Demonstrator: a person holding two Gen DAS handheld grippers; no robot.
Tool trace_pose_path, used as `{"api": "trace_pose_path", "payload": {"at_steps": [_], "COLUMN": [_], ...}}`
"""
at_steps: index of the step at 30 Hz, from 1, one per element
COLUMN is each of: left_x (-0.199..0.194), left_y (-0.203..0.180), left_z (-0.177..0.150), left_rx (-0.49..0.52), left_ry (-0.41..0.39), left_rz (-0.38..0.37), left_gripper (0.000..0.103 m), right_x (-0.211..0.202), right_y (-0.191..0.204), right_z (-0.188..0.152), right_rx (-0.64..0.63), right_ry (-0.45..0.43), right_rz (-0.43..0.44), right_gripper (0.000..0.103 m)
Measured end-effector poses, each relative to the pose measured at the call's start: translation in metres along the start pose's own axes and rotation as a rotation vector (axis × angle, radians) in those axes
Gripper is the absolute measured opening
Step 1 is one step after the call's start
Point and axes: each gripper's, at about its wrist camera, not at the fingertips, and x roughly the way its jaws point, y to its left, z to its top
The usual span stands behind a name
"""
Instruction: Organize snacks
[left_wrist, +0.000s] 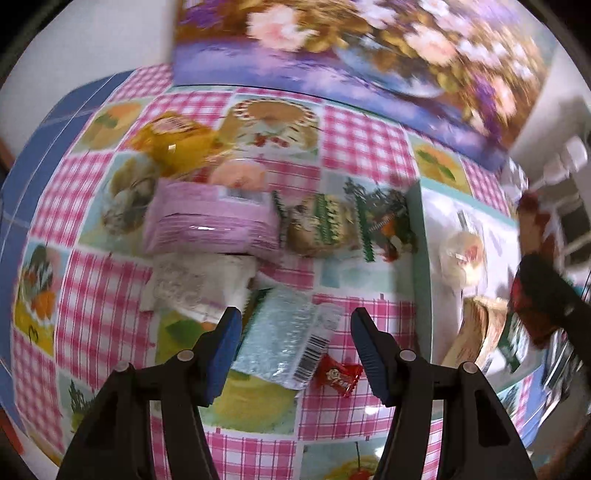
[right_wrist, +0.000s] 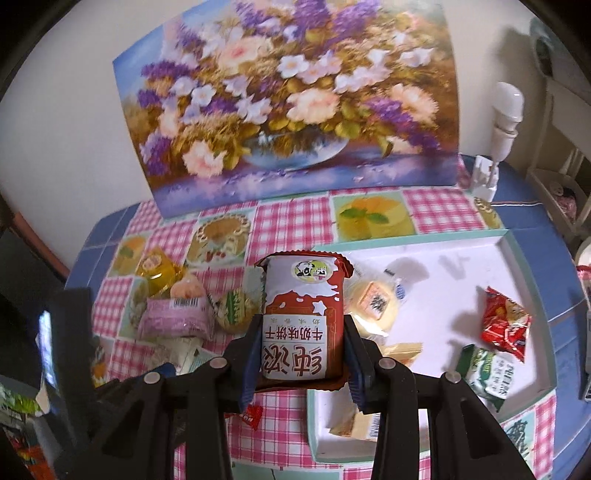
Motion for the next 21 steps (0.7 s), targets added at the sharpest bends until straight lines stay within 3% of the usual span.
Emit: {"api": "trace_pose_path", "payload": {"at_steps": [7,11,16,21], "left_x": [0.017,0.019,0.018,0.021], "left_y": [-0.013,-0.024,-0.034,-0.031], "left_z": [0.0,0.001,-0.001,-0.001], "left_rx": [0.074,0.11,0.137,0.13], "left_ry": [0.019,0.013,0.018,0.011], "left_rz": [0.059,0.052,-0.016,0.017], "left_gripper": [0.062,0.062,0.062,0.063], "right_x": [-0.001,-0.002,-0.004,-0.002], "right_y": [-0.021,-0.025,-0.026,-0.027], "right_z": [0.004,0.004,0.003,0.002], "right_rx": [0.059,0.073,0.072,0.073], "right_ry": [0.004,0.004,0.001,0.009], "right_rz": [-0.005,-0.002,0.002,0.002], "right_gripper": [0.042,0.042,0.042,0.042]}}
